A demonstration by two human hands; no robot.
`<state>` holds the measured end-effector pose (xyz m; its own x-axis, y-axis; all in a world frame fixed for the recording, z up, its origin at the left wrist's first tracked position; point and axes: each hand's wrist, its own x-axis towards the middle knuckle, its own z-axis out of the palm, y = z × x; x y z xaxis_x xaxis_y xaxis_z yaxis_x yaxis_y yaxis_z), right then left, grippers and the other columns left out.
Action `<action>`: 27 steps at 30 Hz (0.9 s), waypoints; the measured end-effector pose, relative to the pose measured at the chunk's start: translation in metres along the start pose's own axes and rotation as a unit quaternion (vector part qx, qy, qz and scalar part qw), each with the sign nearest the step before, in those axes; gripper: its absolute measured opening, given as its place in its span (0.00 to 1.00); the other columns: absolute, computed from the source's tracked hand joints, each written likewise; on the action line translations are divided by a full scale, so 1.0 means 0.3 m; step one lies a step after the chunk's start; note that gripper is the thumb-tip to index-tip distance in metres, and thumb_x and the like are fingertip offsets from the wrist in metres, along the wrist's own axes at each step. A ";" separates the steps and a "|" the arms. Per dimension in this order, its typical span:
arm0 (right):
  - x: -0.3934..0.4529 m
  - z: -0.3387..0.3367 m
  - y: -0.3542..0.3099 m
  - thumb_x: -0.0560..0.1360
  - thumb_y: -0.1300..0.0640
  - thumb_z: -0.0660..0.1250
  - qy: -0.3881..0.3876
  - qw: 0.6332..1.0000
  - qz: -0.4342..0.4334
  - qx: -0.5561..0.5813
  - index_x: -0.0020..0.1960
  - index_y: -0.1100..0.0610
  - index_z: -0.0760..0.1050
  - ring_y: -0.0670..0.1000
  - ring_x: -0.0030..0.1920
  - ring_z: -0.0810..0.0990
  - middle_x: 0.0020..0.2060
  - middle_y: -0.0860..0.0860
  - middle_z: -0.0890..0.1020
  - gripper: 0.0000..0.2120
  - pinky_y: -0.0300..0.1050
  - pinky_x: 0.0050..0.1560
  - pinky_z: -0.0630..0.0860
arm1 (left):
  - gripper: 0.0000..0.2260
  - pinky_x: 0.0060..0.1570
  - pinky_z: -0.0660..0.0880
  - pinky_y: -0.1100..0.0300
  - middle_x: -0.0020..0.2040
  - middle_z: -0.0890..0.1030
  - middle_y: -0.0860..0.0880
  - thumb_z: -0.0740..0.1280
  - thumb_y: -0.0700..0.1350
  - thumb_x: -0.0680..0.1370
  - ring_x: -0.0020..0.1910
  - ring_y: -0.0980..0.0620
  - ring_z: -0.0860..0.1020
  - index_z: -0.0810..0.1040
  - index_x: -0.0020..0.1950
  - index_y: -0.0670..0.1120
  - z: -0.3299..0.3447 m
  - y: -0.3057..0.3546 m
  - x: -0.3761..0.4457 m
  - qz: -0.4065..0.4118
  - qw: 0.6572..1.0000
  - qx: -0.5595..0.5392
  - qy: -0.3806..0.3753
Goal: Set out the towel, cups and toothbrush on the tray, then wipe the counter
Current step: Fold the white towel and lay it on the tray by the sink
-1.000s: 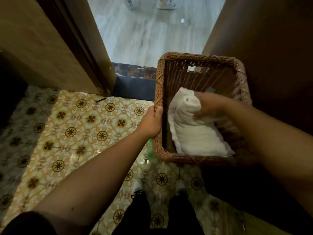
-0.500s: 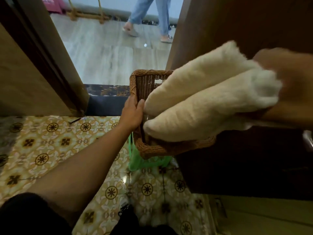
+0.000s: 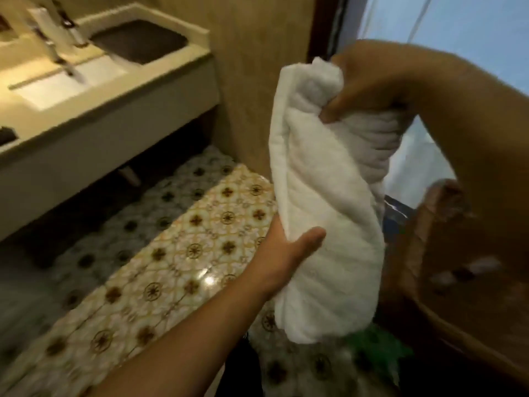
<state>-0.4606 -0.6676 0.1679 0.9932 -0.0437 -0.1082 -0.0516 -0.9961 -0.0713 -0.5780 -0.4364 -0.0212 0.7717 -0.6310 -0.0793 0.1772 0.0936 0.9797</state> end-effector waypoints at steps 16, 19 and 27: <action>1.288 0.120 -0.953 0.66 0.48 0.77 0.010 0.968 -0.232 0.098 0.52 0.57 0.78 0.58 0.46 0.78 0.45 0.56 0.81 0.20 0.48 0.44 0.70 | 0.19 0.63 0.74 0.39 0.64 0.80 0.46 0.68 0.49 0.80 0.62 0.44 0.79 0.73 0.70 0.50 -1.162 0.127 0.444 0.030 0.954 -0.090 0.283; 1.460 0.113 -1.001 0.66 0.47 0.77 0.020 0.963 -0.247 0.108 0.52 0.54 0.77 0.56 0.45 0.76 0.45 0.54 0.80 0.20 0.49 0.45 0.71 | 0.18 0.62 0.74 0.38 0.64 0.80 0.42 0.67 0.46 0.80 0.63 0.41 0.78 0.72 0.70 0.47 -1.262 0.154 0.571 0.045 0.951 -0.123 0.282; 1.978 0.025 -0.980 0.64 0.49 0.79 -0.008 0.956 -0.278 0.098 0.50 0.50 0.77 0.55 0.45 0.77 0.44 0.51 0.80 0.18 0.47 0.45 0.70 | 0.20 0.58 0.77 0.43 0.62 0.81 0.43 0.69 0.46 0.78 0.59 0.42 0.80 0.72 0.69 0.45 -1.439 0.234 1.032 0.030 0.924 -0.141 0.353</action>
<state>0.1431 -0.4001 0.1172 0.8710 0.4911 -0.0155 0.4635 -0.8316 -0.3059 -0.0631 -0.2927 -0.0563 0.9738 0.0333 -0.2248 0.1968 0.3712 0.9075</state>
